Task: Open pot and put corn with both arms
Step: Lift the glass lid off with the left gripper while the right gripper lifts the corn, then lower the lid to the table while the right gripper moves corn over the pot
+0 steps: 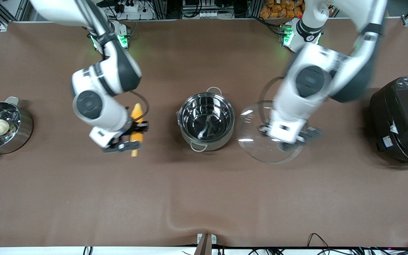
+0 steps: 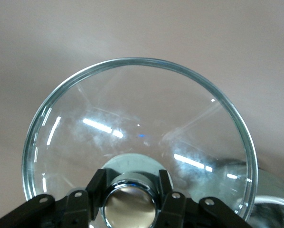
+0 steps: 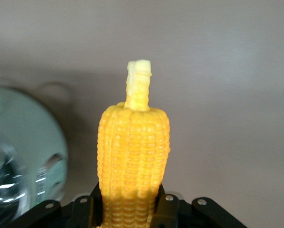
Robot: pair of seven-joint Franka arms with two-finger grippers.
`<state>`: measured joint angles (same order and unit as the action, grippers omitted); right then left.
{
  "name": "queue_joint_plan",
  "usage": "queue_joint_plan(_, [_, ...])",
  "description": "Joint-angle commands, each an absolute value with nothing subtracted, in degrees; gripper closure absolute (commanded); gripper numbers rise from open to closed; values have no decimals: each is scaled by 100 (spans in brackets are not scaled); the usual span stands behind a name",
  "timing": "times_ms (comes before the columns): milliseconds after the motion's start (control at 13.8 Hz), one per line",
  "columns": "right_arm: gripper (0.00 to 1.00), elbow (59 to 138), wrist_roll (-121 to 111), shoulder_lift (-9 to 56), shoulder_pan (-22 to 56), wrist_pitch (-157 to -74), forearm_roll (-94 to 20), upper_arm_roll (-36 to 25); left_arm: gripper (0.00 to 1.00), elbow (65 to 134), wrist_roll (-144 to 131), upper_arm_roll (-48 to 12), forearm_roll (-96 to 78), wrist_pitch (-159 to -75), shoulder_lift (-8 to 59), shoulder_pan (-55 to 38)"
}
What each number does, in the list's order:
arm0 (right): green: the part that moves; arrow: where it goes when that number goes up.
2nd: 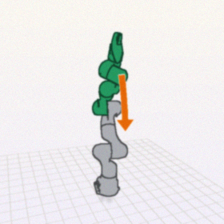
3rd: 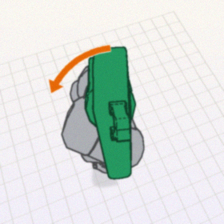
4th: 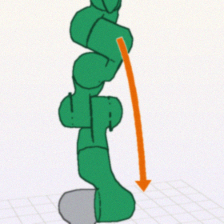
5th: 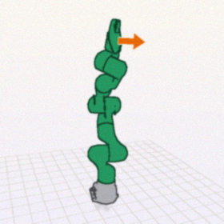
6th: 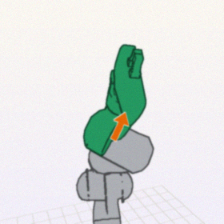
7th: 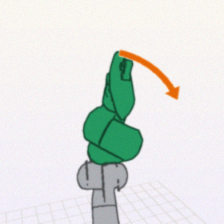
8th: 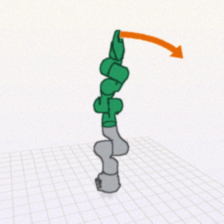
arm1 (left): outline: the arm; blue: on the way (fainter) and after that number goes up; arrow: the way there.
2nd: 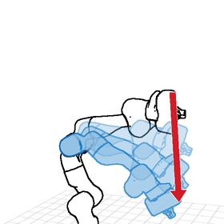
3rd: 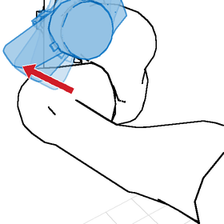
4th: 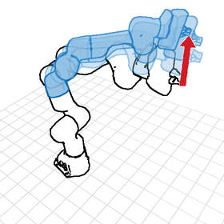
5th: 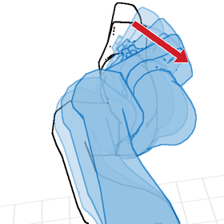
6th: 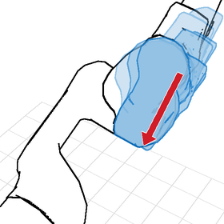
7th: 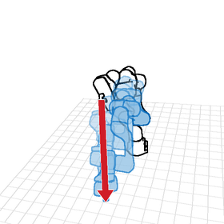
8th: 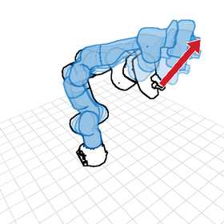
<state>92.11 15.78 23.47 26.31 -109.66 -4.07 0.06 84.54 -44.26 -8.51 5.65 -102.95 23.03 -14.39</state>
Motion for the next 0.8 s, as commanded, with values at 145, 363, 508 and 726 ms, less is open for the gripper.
queue_joint_plan(145, [100, 8406, 1757, 3117, 3296, -11109, -448, -79, 100, 9454, -2973, -958, 589, -11291, 2267, -380])
queue_joint_plan(363, [100, 8025, 1977, 3410, 3541, -11083, -396, -88, 100, 10455, -2742, -932, 668, -12529, 2338, -97])
queue_joint_plan(508, [100, 8016, 2082, 3410, 3690, -11083, -396, -88, 100, 10879, -2725, -923, 939, -13172, 2460, -18])
queue_joint_plan(726, [100, 7805, 2618, 3524, 3998, -11074, -396, -97, 100, 10933, -2725, -923, 1186, -13298, 2689, 158])
